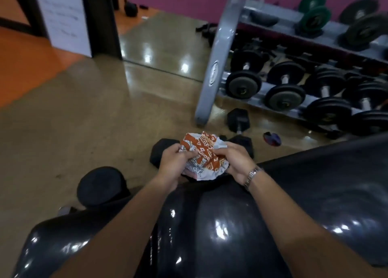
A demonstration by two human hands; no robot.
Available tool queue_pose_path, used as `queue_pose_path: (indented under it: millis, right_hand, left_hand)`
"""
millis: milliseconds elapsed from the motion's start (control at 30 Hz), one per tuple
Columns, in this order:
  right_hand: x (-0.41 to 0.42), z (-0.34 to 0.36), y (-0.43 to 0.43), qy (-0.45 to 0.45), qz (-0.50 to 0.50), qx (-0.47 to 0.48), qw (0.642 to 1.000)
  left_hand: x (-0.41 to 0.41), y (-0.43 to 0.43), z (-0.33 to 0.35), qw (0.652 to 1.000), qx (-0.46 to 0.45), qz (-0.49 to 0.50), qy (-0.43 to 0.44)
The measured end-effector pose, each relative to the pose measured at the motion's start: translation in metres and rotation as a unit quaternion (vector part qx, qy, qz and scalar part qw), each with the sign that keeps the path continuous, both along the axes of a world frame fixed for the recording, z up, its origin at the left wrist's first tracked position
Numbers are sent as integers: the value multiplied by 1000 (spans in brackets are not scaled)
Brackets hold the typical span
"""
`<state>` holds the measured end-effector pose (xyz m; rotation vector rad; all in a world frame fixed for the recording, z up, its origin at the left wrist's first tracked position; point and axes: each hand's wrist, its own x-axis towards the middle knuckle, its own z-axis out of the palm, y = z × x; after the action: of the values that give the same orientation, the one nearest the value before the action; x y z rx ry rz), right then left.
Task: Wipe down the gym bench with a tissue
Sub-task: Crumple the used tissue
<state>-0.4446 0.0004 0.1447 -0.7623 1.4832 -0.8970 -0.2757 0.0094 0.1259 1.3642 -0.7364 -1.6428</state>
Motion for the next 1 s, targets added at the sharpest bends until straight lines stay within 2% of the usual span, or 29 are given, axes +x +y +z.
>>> queue_pose_path:
  millis: [233,433,633,767,867,933,1000]
  right_hand:
    - [127,-75,-37,66,77,29,994]
    - [221,-145,-58,119,124,42,984]
    - [281,-210,-69,139,141,78,977]
    - [304,-245,-70,158,159,97,970]
    - [309,-253,-72,164,135,91,973]
    - [313,-249,-73,181,134,84,971]
    - [315,-245,-70,224,161,62,959]
  left_hand:
    - [142,-23,-71,993,83,61,-57]
    - [238,-28,-134,979,88,121,-136]
    - [295,-24,-182,961,102,142,-214]
    - [317,-19,-206,952,120,146,-242]
    - [327,-20,-220,947,126,156,-250]
    - [332,-22,-227,934,115,159,-300]
    - [332,-20,-226,905,87,139,-393]
